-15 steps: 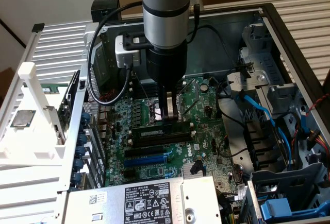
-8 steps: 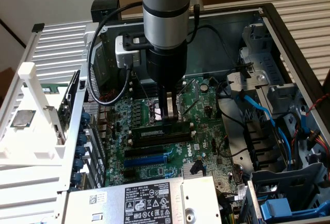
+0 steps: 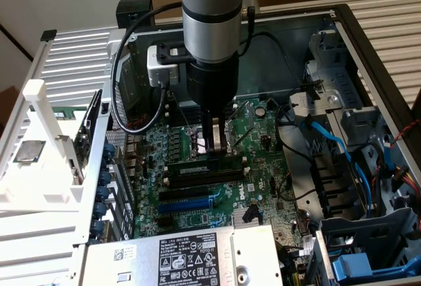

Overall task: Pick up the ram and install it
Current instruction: 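Insert the ram into the slot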

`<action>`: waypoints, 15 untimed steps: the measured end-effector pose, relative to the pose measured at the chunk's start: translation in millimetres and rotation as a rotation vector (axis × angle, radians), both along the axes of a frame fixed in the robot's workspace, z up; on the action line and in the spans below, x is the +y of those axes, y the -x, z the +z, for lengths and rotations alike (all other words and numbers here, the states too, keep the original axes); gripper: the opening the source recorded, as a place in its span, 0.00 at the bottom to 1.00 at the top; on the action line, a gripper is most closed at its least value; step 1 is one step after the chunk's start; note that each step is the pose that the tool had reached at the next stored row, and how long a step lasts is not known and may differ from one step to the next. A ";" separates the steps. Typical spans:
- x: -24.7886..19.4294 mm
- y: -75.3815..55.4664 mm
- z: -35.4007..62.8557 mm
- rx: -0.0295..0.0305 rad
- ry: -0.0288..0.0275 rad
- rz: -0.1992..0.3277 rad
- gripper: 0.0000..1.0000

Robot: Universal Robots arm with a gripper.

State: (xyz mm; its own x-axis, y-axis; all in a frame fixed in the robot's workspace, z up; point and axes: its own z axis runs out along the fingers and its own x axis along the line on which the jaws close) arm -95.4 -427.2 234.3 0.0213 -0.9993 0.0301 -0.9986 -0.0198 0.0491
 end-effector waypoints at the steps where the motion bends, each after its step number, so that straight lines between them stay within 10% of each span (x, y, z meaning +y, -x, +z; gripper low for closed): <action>1: 0.0 0.0 0.0 0.0000 0.0000 0.000 0.13; 15: 0.2 -0.1 -0.1 0.0000 0.0000 0.004 0.13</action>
State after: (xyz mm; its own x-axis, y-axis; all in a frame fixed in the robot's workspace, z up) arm -95.3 -427.0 234.3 0.0252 -0.9992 0.0300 -0.9985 -0.0237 0.0490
